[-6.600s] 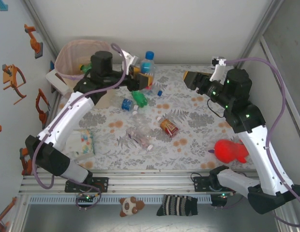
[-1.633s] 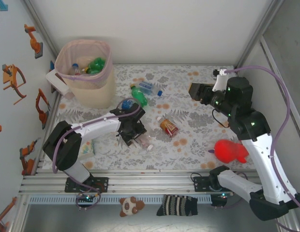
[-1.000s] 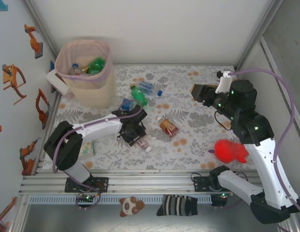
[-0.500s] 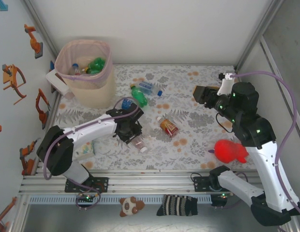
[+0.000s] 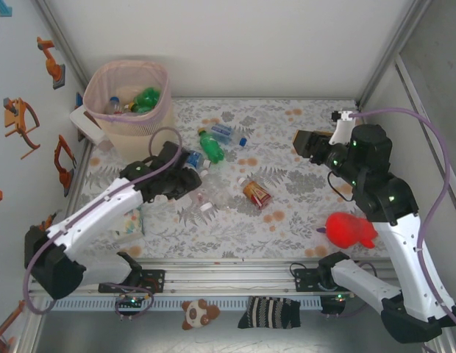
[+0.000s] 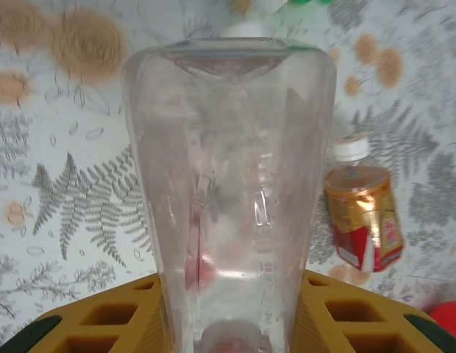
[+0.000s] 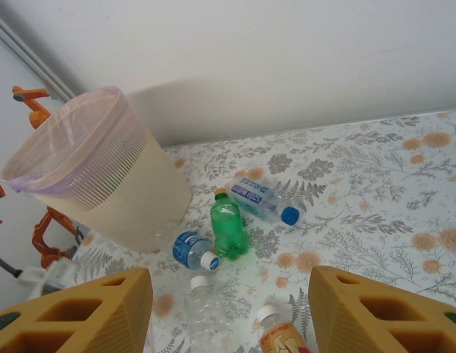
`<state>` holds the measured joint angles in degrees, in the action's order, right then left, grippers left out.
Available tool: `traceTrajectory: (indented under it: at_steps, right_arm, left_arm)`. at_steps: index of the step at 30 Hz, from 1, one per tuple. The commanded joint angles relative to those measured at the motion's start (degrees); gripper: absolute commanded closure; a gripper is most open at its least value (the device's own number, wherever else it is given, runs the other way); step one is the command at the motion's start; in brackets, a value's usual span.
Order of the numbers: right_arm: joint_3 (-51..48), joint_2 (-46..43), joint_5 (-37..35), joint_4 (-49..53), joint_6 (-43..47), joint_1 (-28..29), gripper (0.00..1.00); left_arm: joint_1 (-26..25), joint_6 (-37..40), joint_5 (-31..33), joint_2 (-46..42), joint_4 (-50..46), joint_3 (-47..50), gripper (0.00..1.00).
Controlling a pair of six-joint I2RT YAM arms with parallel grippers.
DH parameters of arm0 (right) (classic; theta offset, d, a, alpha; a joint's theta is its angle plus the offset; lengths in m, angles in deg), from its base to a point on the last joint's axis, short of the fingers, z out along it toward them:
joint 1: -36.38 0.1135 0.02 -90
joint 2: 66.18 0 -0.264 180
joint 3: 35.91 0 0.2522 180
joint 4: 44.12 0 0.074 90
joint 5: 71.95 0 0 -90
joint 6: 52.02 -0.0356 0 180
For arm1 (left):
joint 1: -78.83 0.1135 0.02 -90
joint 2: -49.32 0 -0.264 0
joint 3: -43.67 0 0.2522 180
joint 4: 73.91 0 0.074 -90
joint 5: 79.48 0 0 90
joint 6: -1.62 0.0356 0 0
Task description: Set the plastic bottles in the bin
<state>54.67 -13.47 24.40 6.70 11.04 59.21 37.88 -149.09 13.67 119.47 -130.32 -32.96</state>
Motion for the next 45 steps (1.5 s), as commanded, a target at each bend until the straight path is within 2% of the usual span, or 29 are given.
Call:
traceTrajectory:
  at_steps: [1,10,18,22,27,29,31,34,39,45]
  right_arm:
    - [0.2,0.4,-0.6,-0.9,0.2,0.5,0.43]
    - [1.3,2.1,0.5,-1.9,-0.3,0.4,0.43]
    - [1.8,2.8,1.0,-2.6,-0.6,0.4,0.44]
    - [2.0,2.8,1.2,-2.5,-0.8,0.5,0.44]
    - [2.1,2.8,0.9,-2.4,-0.8,0.4,0.44]
    - [2.3,3.0,1.0,-2.3,-0.8,0.5,0.44]
    - [2.5,3.2,1.0,-2.4,-0.9,0.4,0.44]
    - [2.8,3.6,1.0,-2.4,-0.8,0.5,0.44]
    - [2.9,3.8,0.7,-2.6,-0.8,0.5,0.44]
    - [3.0,4.4,0.6,-2.9,-0.7,0.4,0.44]
  left_arm:
    - [1.3,6.3,4.5,-4.6,1.2,-3.3,0.63]
    - [6.6,10.1,10.2,-8.3,3.4,-12.5,0.71]
    - [15.3,14.6,10.7,-3.8,2.4,-26.6,0.74]
    - [19.1,23.8,9.0,0.2,1.5,-35.2,0.76]
    - [21.9,36.9,12.1,6.7,-2.4,-45.8,0.81]
    - [23.9,41.5,9.5,8.4,-1.3,-47.7,0.82]
    - [26.3,47.4,3.6,9.4,1.9,-47.3,0.83]
    - [30.1,51.2,-3.5,11.8,3.5,-48.7,0.85]
    - [34.4,55.4,-4.9,16.9,3.3,-52.3,0.87]
    - [38.2,57.6,-5.2,24.7,-1.9,-56.8,0.89]
